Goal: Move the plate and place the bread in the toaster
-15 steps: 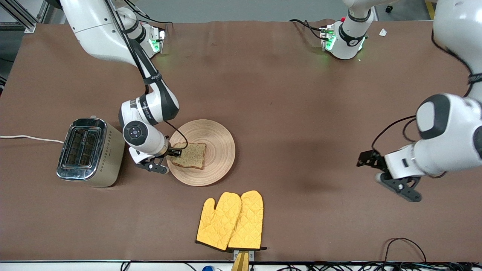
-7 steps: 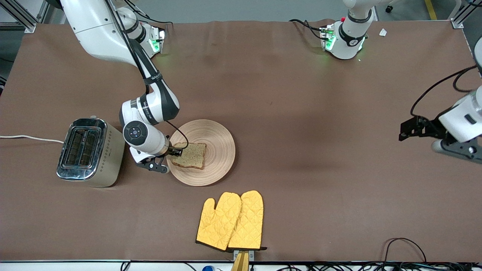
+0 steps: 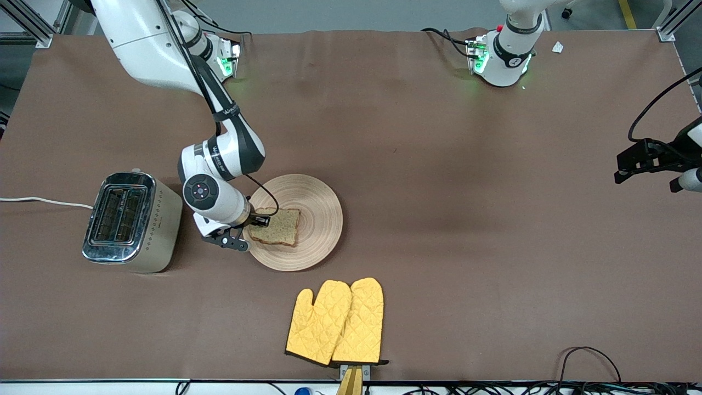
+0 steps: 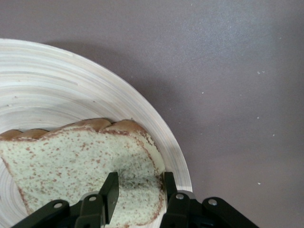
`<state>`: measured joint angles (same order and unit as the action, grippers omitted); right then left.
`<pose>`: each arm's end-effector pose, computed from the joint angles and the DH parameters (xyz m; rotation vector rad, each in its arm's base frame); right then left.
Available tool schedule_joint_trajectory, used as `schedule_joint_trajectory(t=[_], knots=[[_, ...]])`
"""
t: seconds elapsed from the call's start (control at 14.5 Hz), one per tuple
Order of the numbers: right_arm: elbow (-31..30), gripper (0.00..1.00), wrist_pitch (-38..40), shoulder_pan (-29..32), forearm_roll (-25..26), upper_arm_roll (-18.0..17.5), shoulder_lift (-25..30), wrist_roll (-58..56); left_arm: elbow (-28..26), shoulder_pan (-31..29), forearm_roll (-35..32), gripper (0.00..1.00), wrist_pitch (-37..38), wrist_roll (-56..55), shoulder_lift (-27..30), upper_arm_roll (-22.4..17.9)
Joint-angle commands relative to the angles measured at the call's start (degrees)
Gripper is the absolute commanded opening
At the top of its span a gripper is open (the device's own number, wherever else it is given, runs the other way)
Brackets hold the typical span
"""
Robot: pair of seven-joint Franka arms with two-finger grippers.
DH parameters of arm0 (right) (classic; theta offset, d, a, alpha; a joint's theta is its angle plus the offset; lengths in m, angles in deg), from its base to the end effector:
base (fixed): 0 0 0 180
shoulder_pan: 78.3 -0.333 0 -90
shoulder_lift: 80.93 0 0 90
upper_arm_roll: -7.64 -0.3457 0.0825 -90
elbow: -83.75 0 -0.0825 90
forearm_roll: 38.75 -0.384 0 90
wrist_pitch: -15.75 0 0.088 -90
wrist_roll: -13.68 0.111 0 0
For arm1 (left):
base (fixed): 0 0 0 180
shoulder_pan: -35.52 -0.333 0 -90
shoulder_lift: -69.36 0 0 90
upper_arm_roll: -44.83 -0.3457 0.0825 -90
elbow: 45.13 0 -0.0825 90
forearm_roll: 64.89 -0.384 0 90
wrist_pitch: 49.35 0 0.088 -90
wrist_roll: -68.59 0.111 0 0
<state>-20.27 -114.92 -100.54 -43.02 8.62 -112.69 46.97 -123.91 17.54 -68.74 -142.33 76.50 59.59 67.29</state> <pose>0.6111 0.2409 0.2475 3.1109 -0.4050 -0.1566 0.6144 -0.0168 0.6549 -3.1161 0.3263 -0.1408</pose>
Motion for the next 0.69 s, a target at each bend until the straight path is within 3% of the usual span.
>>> schedule_joint_trajectory(t=[0.0, 0.14, 0.41, 0.62], knots=[[-1.45, 0.46, -0.99, 0.27, -0.65, -0.01, 1.09, 0.46, -1.73, 0.22, -0.64, 1.0, 2.0, -0.79, 2.29, 0.49], [-1.45, 0.45, -0.99, 0.54, -0.82, -0.01, 1.09, 0.03, -1.91, 2.92, -0.46, 1.0, 2.36, -2.37, 3.0, -0.56], [-1.54, 0.44, -1.25, 1.06, -0.91, -0.01, 0.83, -0.33, -1.91, 15.4, -0.28, 1.0, 2.45, -4.49, 3.61, -12.58], [-1.71, 0.39, -2.31, 0.8, -0.91, -0.01, 0.39, -0.15, -2.0, 19.63, 0.24, 1.0, 3.33, -3.43, 3.79, -18.13]])
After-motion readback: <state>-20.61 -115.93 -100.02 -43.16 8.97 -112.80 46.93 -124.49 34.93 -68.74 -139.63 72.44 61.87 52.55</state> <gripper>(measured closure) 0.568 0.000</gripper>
